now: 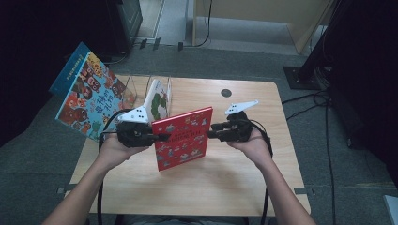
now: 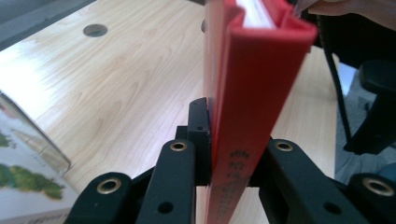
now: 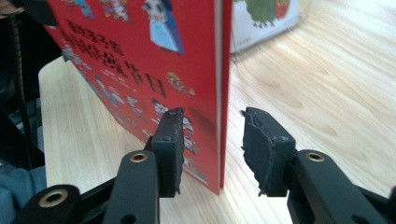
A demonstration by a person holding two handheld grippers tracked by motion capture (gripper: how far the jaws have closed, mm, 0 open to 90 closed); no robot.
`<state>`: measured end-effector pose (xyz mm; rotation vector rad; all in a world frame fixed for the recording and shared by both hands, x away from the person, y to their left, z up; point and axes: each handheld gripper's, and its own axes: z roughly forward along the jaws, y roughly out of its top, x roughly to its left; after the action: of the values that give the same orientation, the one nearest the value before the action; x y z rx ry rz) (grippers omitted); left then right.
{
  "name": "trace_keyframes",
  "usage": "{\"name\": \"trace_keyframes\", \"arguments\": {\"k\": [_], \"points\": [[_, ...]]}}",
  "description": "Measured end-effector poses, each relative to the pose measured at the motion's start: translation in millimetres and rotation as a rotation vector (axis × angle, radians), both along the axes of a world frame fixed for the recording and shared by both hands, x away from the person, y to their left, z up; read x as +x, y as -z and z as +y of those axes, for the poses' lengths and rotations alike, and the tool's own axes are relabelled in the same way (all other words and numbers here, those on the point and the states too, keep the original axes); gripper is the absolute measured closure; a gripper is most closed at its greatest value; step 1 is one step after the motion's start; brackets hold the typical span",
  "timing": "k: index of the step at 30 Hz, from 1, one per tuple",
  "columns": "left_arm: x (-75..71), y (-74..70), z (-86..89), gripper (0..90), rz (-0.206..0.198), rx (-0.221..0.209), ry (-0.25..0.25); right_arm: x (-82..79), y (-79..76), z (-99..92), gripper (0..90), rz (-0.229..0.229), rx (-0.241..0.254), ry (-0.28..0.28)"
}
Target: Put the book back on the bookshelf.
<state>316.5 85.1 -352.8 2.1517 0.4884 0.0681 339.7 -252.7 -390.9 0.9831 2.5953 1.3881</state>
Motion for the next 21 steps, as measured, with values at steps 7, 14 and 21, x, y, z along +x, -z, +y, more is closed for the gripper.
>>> {"name": "trace_keyframes", "arguments": {"k": [7, 14, 21], "points": [[3.8, -10.3, 2.7, 77.3, 0.061, 0.028, -0.022, -4.6, 11.4, 13.8, 59.3, -0.070, 0.062, -0.038], [9.2, -31.3, -5.4, 74.6, 0.122, 0.083, -0.023, -5.5, 9.5, 21.0, 57.0, -0.101, 0.065, -0.043], [16.2, -54.2, -23.1, 74.8, 0.121, 0.246, -0.039, -6.8, 8.0, 23.4, 54.9, -0.108, 0.048, -0.038]]}}
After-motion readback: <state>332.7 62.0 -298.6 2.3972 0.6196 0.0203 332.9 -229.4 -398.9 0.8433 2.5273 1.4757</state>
